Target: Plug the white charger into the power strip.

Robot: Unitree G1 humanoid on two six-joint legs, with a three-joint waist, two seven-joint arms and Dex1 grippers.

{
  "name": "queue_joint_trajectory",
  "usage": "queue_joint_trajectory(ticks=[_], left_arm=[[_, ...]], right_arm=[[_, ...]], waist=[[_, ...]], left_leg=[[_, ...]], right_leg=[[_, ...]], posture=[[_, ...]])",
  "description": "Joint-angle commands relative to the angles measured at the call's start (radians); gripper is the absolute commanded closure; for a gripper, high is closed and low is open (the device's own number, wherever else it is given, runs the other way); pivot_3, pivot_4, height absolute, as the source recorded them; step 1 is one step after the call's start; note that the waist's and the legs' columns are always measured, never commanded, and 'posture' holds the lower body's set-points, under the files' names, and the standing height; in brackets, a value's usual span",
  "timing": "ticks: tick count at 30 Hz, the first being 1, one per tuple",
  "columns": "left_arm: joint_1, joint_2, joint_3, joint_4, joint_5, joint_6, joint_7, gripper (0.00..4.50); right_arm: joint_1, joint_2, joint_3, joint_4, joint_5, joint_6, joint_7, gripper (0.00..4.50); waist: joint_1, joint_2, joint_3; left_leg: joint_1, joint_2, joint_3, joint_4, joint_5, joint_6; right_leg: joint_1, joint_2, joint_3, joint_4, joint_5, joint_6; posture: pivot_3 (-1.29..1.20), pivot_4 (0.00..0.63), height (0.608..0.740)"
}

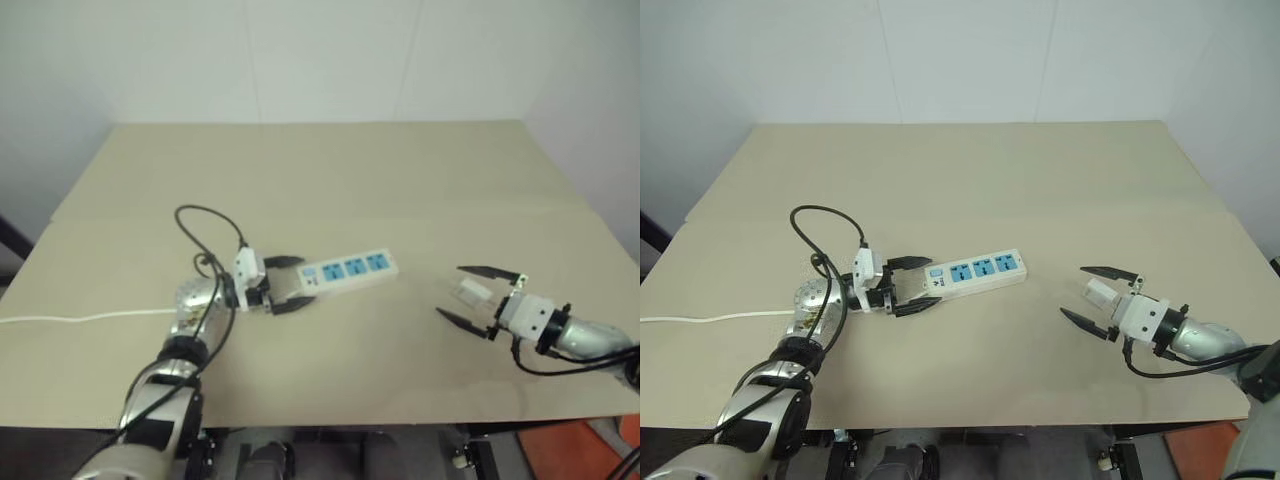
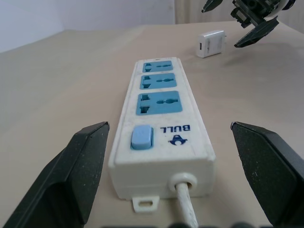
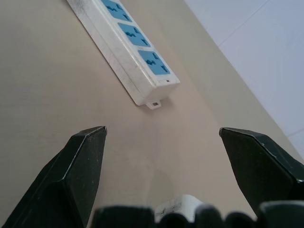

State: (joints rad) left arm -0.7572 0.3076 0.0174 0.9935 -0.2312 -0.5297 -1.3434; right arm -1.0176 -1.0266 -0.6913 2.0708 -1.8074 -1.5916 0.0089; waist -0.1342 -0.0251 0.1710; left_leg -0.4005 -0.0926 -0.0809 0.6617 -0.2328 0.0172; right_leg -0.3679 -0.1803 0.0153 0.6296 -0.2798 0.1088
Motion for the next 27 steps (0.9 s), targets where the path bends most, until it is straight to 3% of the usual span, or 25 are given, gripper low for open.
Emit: queue_joint_trajectory(ticks=[1,14,18,24,27], left_arm=[[-0.038,-0.004,-0.001,0.061,0.028,-0.021,0.008,0.04],[-0.093,-0.017,-0.016,0.177,0.118,-0.010,0.057,0.04],[-0.098,-0.030,-0.018,0.192,0.136,-0.006,0.071,1.18],[-0.106,-0.023,-0.038,0.195,0.172,-0.001,0.114,1.24],[-0.111,-0.019,-0.042,0.180,0.164,0.027,0.059,1.24]], right_arm=[[0.004,-0.028,-0.030,0.024,-0.019,-0.023,-0.029,0.00],[0.006,-0.050,-0.048,0.024,-0.061,-0.023,-0.071,0.00],[0.000,-0.048,-0.044,0.024,-0.060,-0.023,-0.079,0.00],[-0.050,-0.069,0.005,0.024,-0.061,-0.023,-0.079,0.00],[-0.157,-0.095,0.060,0.024,-0.065,-0.023,-0.049,0.00]], waist=[[0.000,0.000,0.000],[-0.010,-0.002,-0.001],[-0.010,-0.002,-0.002],[-0.009,-0.002,-0.002],[-0.009,-0.002,-0.002]], left_leg=[[0.000,0.000,0.000,0.000,0.000,0.000],[0.000,0.000,-0.001,0.000,0.000,0.000],[0.001,0.000,-0.001,0.000,0.000,0.000],[0.002,-0.001,-0.001,0.000,0.000,0.000],[0.002,-0.001,-0.001,0.000,0.000,0.000]], right_leg=[[0.000,0.000,0.000,0.000,0.000,0.000],[0.000,0.000,0.000,0.000,0.000,0.000],[0.001,0.000,0.000,0.000,0.000,0.000],[0.001,0.000,0.000,0.000,0.000,0.000],[0.001,-0.001,0.000,0.000,0.000,0.000]], posture=[[0.00,0.150,0.740],[0.00,0.150,0.740],[0.00,0.150,0.740],[0.00,0.150,0.740],[0.00,0.150,0.740]])
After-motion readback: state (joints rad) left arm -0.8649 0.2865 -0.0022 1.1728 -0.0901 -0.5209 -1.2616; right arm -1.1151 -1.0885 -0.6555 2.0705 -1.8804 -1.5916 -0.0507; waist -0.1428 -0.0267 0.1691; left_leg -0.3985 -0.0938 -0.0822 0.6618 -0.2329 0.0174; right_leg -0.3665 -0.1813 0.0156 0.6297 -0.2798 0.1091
